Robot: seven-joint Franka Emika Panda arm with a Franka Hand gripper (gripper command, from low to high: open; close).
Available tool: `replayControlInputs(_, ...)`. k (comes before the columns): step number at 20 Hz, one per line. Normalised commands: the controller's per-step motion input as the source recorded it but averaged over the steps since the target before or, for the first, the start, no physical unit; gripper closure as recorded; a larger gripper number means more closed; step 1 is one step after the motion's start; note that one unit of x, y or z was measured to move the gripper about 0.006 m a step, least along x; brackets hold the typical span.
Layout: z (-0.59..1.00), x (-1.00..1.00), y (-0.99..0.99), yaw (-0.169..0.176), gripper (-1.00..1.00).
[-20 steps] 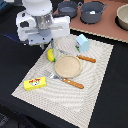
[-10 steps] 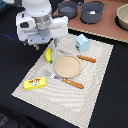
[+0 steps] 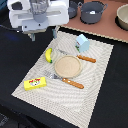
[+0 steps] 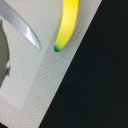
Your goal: Interact with the objects in diverse but meaningful ways.
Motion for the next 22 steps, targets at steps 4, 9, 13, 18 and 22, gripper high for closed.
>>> replayControlInputs(4,0.1,0.36,-0.72,0.05,-1.0)
replayControlInputs(9,0.02,0.09,-0.64,0.131,-1.0)
replayControlInputs(13,0.0,0.05,-0.64,0.158,-1.0)
replayControlInputs(18,0.01,0.08,-0.68,0.153,-1.0)
replayControlInputs(22,0.02,0.1,-0.67,0.153,-1.0)
